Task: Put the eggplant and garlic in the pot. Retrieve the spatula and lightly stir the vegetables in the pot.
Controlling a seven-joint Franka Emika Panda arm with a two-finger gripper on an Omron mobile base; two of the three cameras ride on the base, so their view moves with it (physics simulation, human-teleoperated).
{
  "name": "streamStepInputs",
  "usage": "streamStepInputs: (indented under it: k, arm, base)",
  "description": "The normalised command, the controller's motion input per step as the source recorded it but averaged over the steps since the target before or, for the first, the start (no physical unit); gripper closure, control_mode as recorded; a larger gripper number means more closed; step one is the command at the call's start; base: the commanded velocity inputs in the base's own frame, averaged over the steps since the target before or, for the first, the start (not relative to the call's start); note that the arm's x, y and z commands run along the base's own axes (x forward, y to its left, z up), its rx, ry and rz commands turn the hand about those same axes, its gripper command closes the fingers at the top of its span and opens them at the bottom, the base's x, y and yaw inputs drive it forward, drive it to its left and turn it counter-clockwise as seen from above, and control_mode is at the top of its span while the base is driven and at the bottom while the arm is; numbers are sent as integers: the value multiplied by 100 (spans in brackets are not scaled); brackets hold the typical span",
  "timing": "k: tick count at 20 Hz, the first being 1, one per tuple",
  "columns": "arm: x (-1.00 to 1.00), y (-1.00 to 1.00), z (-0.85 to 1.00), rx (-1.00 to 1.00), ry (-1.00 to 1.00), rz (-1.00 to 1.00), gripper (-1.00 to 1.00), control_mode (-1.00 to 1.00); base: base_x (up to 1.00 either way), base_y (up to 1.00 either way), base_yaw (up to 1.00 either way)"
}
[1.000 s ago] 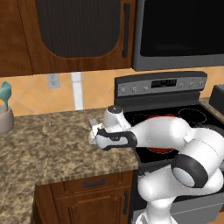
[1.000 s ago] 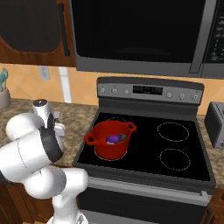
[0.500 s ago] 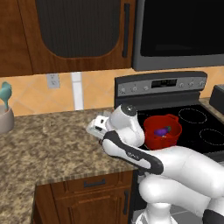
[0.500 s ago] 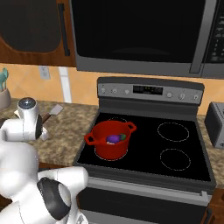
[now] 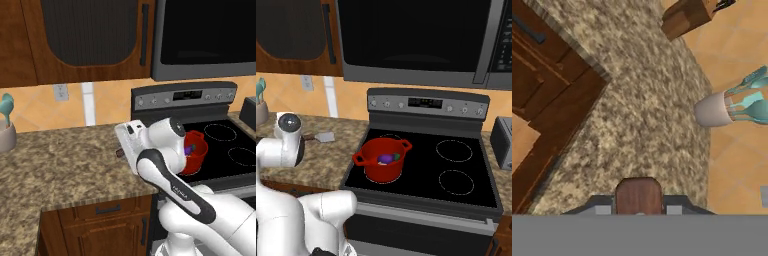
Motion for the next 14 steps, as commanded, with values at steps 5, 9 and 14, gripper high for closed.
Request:
streamStepInputs:
  k: [5,9,14]
  arm:
    - [-74,-45,89,64,11,-41,100,-100]
    - [-37,-70,90,64,13,-37,100,-100]
    - [-33,-93,89,52,0,-25,100,-100]
  base:
    - [0,0,0]
    - [0,0,0]
    - [0,0,0]
